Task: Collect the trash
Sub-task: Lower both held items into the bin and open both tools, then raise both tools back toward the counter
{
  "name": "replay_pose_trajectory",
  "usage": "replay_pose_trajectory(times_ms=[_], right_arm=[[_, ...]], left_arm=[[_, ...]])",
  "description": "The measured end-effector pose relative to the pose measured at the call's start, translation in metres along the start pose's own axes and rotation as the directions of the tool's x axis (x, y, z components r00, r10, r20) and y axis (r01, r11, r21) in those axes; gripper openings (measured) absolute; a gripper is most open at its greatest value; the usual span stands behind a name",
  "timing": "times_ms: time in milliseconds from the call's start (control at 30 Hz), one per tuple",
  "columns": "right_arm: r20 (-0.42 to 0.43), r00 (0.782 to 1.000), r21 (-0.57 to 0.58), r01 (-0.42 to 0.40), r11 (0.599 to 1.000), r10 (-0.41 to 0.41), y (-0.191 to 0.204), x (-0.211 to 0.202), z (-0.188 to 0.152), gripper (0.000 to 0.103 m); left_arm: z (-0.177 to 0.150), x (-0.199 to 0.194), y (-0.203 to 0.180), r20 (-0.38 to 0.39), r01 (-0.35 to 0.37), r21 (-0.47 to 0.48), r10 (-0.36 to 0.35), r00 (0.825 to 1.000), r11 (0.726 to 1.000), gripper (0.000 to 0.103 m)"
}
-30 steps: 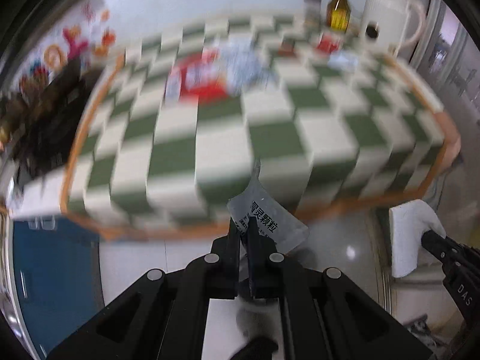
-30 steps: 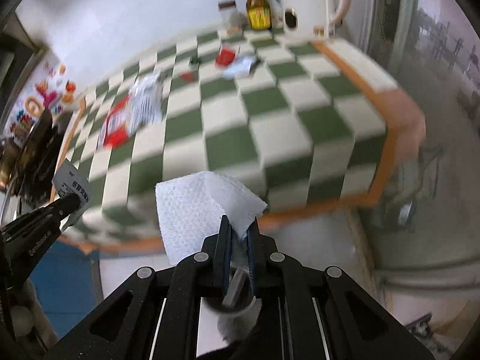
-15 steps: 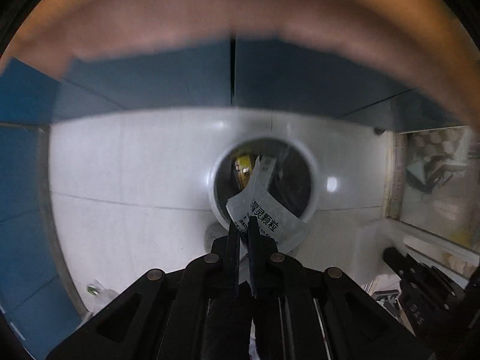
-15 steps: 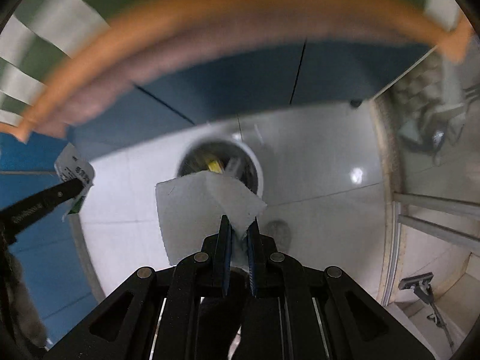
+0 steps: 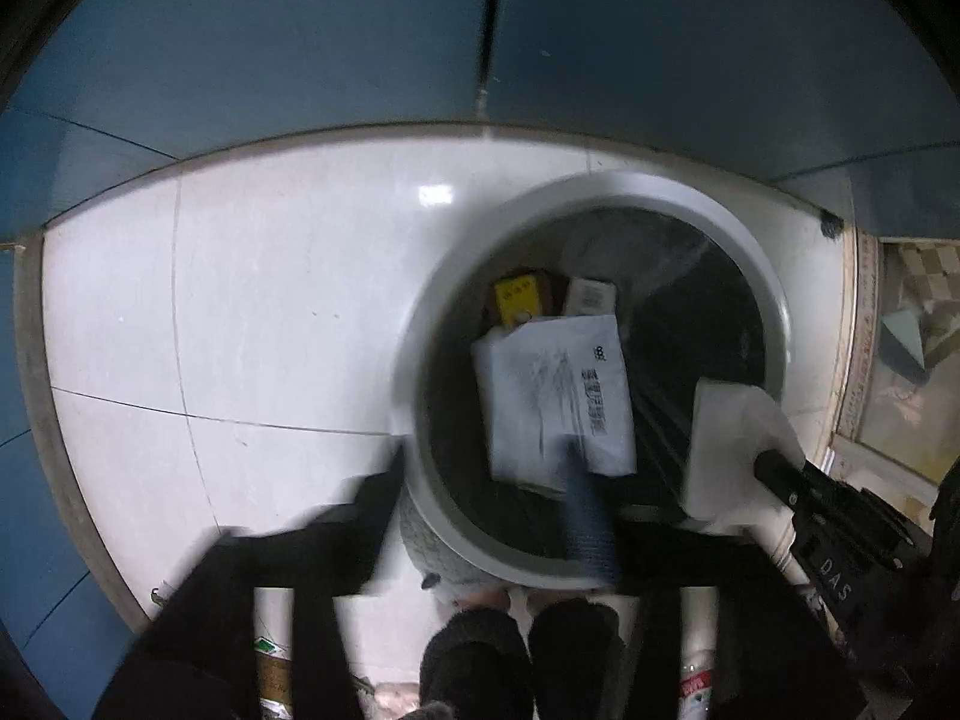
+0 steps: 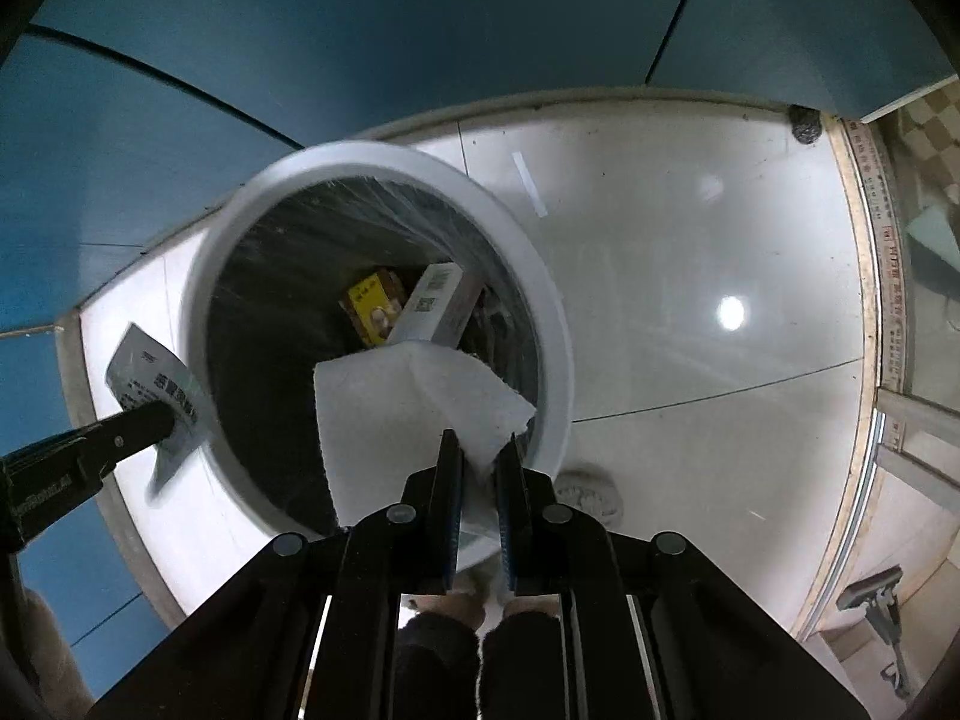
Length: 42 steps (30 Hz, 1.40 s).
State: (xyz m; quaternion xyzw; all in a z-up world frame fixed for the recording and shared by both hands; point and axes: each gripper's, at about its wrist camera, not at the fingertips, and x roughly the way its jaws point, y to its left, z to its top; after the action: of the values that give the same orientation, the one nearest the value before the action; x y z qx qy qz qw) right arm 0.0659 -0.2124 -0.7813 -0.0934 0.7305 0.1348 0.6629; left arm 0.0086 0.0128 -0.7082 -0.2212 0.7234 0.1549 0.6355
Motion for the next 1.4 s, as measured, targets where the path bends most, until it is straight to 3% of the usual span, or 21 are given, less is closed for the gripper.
replay_pose_trajectory(times_ms=[33, 67, 333, 367, 533, 700, 1100, 1400], right_arm=[[-0.004, 1.0, -0.004, 0.001, 1.0, -0.001, 0.0, 0.002, 0.001, 0.024], [-0.005, 1.0, -0.011, 0.006, 1.0, -0.006, 0.002, 0.003, 0.0, 0.028], [0.005, 1.0, -0.041, 0.017, 0.999, -0.017, 0.017, -0.015, -0.004, 0.101], [0.008, 1.0, -0.043, 0.021, 0.999, -0.021, 0.019, -0.02, -0.006, 0.103], [0.032, 0.999, -0.056, 0.036, 0.998, -0.035, 0.026, -0.051, -0.014, 0.103], [0.067, 0.997, -0.066, 0.051, 0.997, -0.047, 0.031, -0.107, -0.027, 0.103], [0.16, 0.985, -0.081, 0.077, 0.994, -0.064, 0.046, -0.307, -0.066, 0.103], [0.205, 0.977, -0.076, 0.069, 0.995, -0.052, 0.057, -0.448, -0.111, 0.103]], left_arm=[[-0.001, -0.003, 0.003, 0.01, -0.004, -0.007, 0.004, 1.0, 1.0, 0.088], [-0.001, -0.005, 0.006, 0.018, -0.019, -0.011, 0.019, 1.0, 1.0, 0.093], [-0.012, -0.037, 0.019, 0.082, -0.093, -0.027, 0.094, 0.992, 0.995, 0.094], [-0.014, -0.044, 0.021, 0.099, -0.1, -0.026, 0.103, 0.99, 0.995, 0.094], [-0.025, -0.086, 0.023, 0.162, -0.146, -0.041, 0.151, 0.975, 0.988, 0.094], [-0.043, -0.139, 0.023, 0.185, -0.141, -0.061, 0.15, 0.971, 0.988, 0.094], [-0.105, -0.303, 0.0, 0.238, -0.094, -0.023, 0.096, 0.966, 0.995, 0.094], [-0.15, -0.406, -0.013, 0.294, -0.117, 0.011, 0.108, 0.95, 0.993, 0.094]])
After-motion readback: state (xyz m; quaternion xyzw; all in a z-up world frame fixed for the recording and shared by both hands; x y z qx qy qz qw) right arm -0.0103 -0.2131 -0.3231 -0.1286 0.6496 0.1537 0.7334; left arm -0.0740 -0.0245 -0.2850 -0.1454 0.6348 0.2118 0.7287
